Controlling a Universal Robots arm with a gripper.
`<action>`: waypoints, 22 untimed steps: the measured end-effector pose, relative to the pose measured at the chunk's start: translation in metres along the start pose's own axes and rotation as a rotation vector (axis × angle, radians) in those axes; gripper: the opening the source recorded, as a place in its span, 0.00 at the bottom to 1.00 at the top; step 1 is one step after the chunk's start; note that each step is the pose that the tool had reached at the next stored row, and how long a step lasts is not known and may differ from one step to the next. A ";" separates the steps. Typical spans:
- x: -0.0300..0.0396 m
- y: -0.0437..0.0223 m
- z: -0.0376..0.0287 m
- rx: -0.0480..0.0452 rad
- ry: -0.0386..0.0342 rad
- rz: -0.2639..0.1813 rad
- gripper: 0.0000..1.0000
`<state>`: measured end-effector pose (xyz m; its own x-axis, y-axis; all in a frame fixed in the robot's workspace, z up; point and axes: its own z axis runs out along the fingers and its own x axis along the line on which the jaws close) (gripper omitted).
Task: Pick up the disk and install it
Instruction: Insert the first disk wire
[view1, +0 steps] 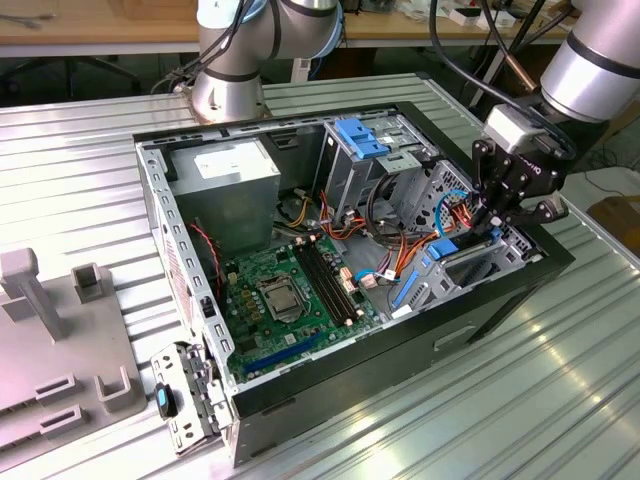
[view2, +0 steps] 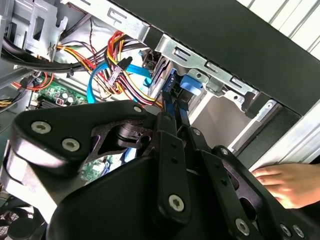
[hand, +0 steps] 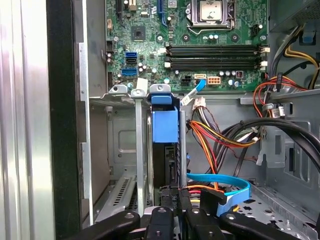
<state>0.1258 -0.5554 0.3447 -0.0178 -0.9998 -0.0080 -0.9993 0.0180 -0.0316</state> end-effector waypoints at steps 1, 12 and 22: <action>0.0000 0.0000 0.0005 0.0000 0.0000 0.000 0.16; 0.0001 0.0002 0.0057 -0.0001 -0.0053 0.000 0.16; 0.0000 -0.0002 -0.0072 -0.0001 -0.0057 0.000 0.11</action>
<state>0.1258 -0.5554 0.3520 -0.0176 -0.9998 -0.0137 -0.9993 0.0181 -0.0315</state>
